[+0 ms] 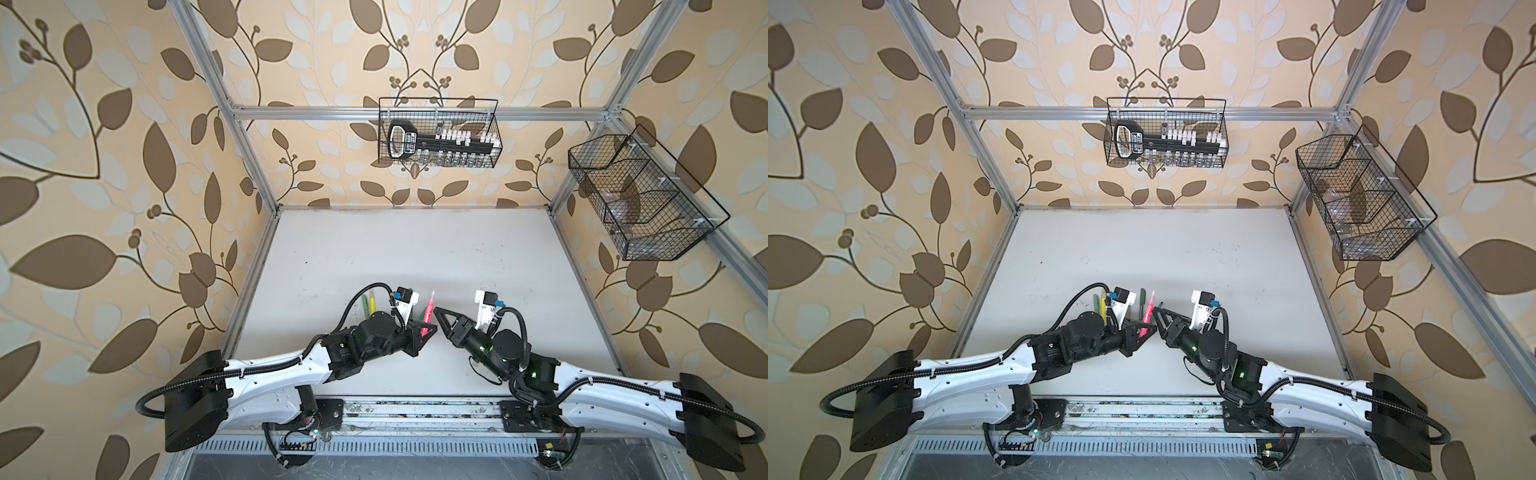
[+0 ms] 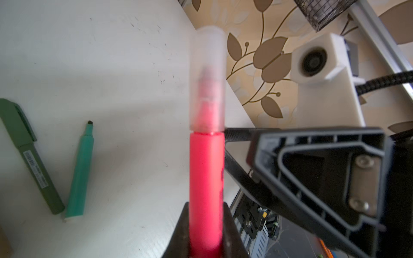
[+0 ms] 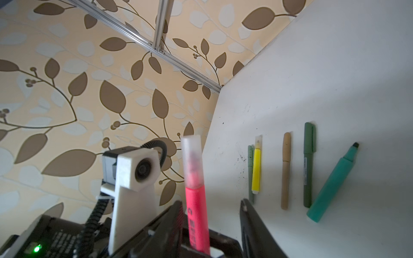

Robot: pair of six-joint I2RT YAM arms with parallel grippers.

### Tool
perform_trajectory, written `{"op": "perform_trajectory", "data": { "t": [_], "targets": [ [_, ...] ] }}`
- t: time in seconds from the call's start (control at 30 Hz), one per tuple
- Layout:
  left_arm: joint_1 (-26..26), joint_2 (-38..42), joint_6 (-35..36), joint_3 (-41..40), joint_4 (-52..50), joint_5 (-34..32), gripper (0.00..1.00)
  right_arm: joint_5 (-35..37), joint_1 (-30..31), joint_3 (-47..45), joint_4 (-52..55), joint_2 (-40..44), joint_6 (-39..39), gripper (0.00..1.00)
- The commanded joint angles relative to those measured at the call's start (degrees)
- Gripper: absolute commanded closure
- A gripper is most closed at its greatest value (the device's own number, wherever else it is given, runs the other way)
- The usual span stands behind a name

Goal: Insert pens into pen caps
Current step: Put on the pen cap to the pen.

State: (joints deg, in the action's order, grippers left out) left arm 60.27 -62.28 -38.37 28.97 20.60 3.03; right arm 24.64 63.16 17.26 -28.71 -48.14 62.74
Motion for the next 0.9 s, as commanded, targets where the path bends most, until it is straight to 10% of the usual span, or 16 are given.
{"op": "perform_trajectory", "data": {
  "t": [0.0, 0.6, 0.87],
  "targets": [
    [0.03, 1.36, 2.53, 1.96, 4.00, 2.67, 1.00, 0.65, 0.00, 0.85, 3.96, 4.24, -2.99, 0.43],
    [2.79, 2.04, 12.19, 0.21, -1.64, 4.09, 1.00, -14.18, -8.74, 13.09, 9.20, -3.25, -7.36, 0.41],
    [2.76, 1.45, 12.70, 0.22, -2.34, 3.59, 1.00, -12.30, -8.02, 14.41, 10.74, -5.38, -7.97, 0.71]
  ]
}}
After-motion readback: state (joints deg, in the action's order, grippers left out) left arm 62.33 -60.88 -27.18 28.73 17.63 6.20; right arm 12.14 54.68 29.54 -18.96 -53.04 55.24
